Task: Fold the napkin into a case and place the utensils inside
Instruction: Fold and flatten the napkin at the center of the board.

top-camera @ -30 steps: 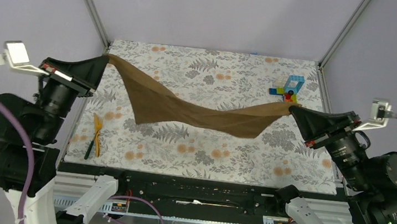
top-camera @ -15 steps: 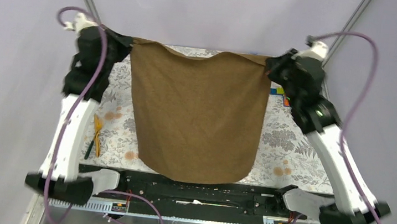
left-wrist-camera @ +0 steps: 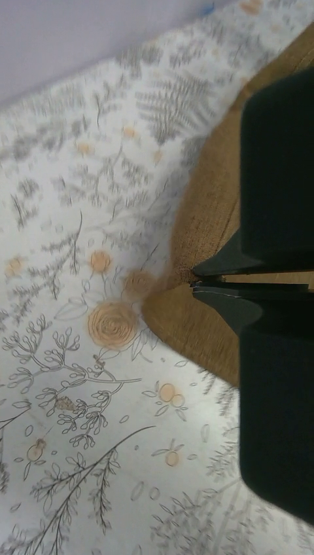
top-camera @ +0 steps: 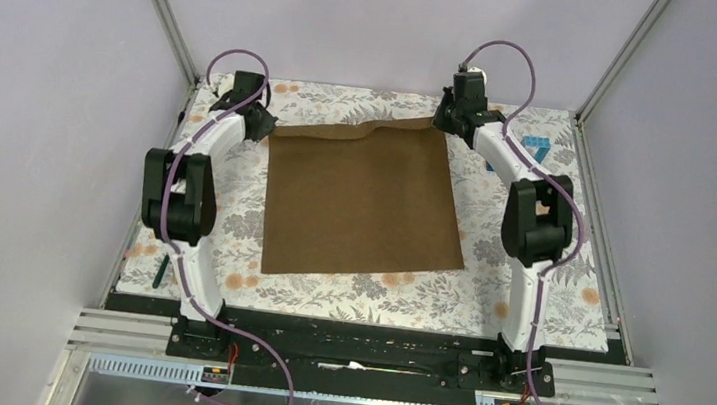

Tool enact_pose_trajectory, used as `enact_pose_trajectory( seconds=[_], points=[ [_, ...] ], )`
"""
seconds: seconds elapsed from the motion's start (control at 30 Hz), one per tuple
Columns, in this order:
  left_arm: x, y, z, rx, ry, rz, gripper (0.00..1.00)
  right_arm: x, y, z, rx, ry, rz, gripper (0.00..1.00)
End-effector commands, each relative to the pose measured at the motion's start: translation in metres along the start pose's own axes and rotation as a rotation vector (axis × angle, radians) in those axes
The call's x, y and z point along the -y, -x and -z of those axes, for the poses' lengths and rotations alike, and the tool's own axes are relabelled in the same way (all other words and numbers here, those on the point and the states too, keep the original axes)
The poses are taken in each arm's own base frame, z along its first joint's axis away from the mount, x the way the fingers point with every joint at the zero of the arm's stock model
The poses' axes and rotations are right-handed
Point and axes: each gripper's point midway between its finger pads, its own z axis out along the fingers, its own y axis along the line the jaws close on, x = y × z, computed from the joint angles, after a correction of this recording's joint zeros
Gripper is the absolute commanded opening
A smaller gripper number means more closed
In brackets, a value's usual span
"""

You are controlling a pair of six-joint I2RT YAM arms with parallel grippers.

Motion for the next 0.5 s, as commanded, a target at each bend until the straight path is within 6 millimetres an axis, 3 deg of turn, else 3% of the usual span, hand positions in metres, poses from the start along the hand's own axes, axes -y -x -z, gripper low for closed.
enact_pose_trajectory(
  seconds=[0.0,0.07,0.13,0.2,0.33,0.37,0.47],
  points=[
    [0.022,0.014,-0.024,-0.020,-0.087,-0.006,0.00,-0.016,0.000,-0.014,-0.121,0.112,0.022,0.00],
    [0.014,0.004,-0.023,-0.070,-0.062,-0.015,0.00,-0.014,-0.022,-0.012,-0.219,0.114,0.011,0.00],
    [-0.008,-0.011,-0.015,-0.117,0.005,-0.006,0.00,-0.012,-0.040,-0.001,-0.293,0.117,-0.022,0.00],
    [-0.035,-0.033,0.000,-0.182,0.087,0.023,0.00,-0.007,-0.059,0.016,-0.366,0.097,-0.046,0.00],
    [-0.065,-0.083,0.037,-0.310,0.061,0.075,0.00,0.005,-0.090,0.055,-0.441,0.074,-0.093,0.00],
    [-0.070,-0.092,0.046,-0.330,0.046,0.076,0.00,0.015,-0.106,0.063,-0.472,0.043,-0.096,0.00],
    [-0.094,-0.104,0.071,-0.331,0.063,0.029,0.00,0.039,-0.131,0.091,-0.518,-0.042,-0.088,0.00]
  ],
)
